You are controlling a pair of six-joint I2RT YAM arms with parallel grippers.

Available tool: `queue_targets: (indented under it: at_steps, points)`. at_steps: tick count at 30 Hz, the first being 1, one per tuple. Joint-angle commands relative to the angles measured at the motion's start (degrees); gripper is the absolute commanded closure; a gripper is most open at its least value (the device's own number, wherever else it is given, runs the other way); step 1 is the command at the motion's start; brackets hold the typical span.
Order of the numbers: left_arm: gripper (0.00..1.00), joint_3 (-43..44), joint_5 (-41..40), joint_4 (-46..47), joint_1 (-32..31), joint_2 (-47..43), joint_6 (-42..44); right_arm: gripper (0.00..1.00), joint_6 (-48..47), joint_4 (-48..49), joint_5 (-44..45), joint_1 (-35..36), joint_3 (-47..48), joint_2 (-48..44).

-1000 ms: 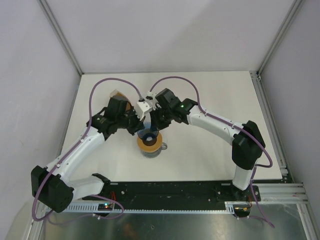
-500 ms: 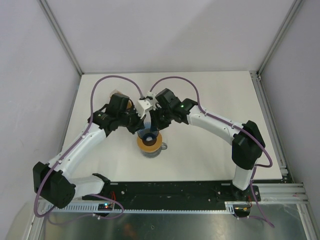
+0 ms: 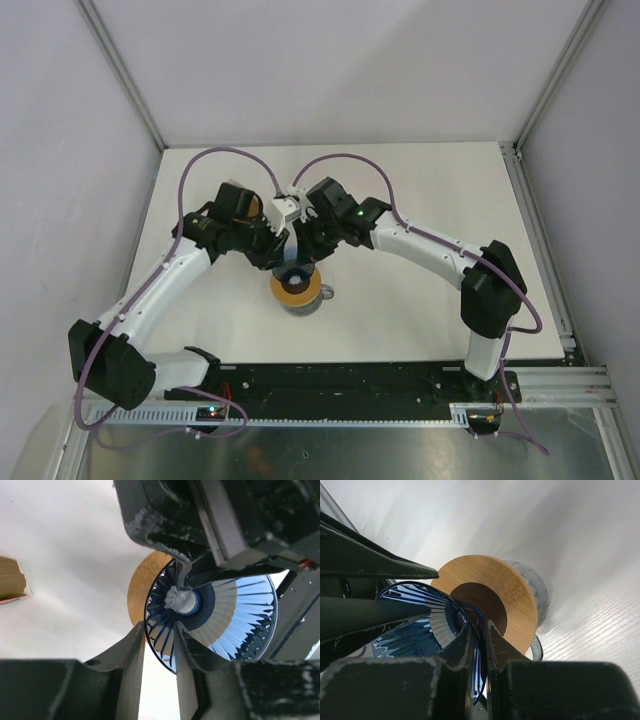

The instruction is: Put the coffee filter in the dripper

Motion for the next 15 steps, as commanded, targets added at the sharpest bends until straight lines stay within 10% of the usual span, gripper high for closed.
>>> queue_targets:
  at_steps: [1, 15]
  points:
    - [0.64, 3.4, 2.8, -2.7, 0.7, 0.2, -1.0, 1.0, -2.2, -1.7, 2.7, 0.0, 2.5, 0.8]
    - [0.52, 5.9, 2.5, -1.2, 2.3, -0.1, -1.9, 0.77, -3.1, -4.3, 2.0, 0.0, 5.6, 2.1]
